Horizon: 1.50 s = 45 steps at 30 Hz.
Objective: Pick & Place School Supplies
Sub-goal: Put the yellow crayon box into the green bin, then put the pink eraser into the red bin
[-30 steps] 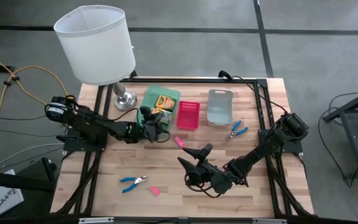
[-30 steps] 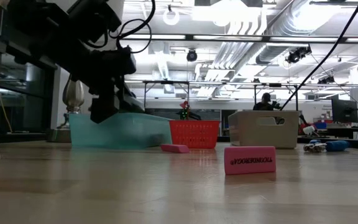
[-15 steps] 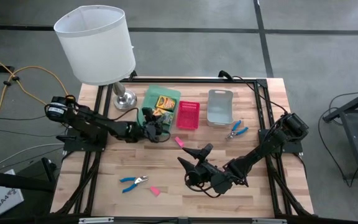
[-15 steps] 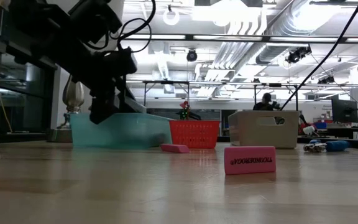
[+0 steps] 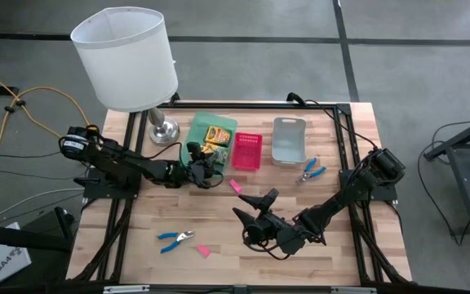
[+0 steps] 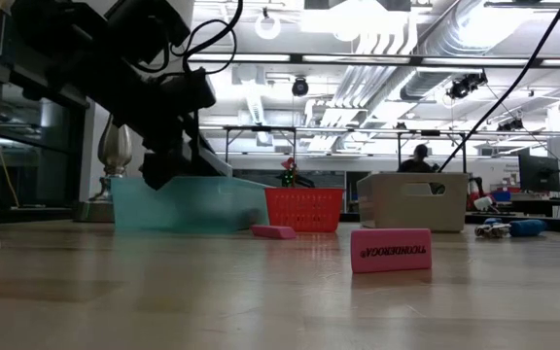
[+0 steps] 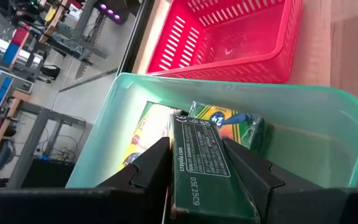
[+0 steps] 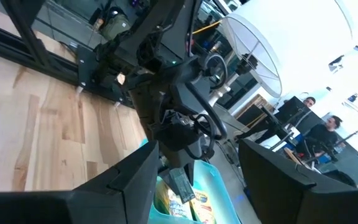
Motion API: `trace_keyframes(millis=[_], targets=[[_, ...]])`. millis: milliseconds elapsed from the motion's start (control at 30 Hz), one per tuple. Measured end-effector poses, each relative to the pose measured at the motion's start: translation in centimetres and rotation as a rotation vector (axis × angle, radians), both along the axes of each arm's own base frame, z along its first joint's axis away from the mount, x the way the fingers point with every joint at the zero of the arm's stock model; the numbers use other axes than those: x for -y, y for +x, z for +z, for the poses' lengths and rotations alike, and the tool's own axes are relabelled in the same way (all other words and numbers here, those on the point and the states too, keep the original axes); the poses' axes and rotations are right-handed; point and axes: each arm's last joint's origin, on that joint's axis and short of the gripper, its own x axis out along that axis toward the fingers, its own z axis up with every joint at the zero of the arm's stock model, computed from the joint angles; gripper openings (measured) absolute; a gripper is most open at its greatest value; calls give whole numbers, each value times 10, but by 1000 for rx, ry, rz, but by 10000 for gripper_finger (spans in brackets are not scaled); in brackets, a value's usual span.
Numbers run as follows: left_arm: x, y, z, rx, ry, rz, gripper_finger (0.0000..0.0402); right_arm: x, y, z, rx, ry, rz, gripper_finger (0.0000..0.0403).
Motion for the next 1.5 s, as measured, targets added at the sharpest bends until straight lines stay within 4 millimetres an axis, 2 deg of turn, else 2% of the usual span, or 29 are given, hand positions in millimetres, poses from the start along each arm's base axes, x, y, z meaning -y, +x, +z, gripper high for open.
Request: trace_keyframes(millis=[267,633,1033,1500], targets=[[3,0,0,0,-19,-23,156,0,0,0,13,20,0,215],[9,0,0,22,-38,-30,164,0,0,0,13,21,1,215],[9,0,1,32,-38,-23,215,-1,0,0,11,24,20,215],[18,7,12,121,12,-95,218,-1,0,0,11,24,20,215]])
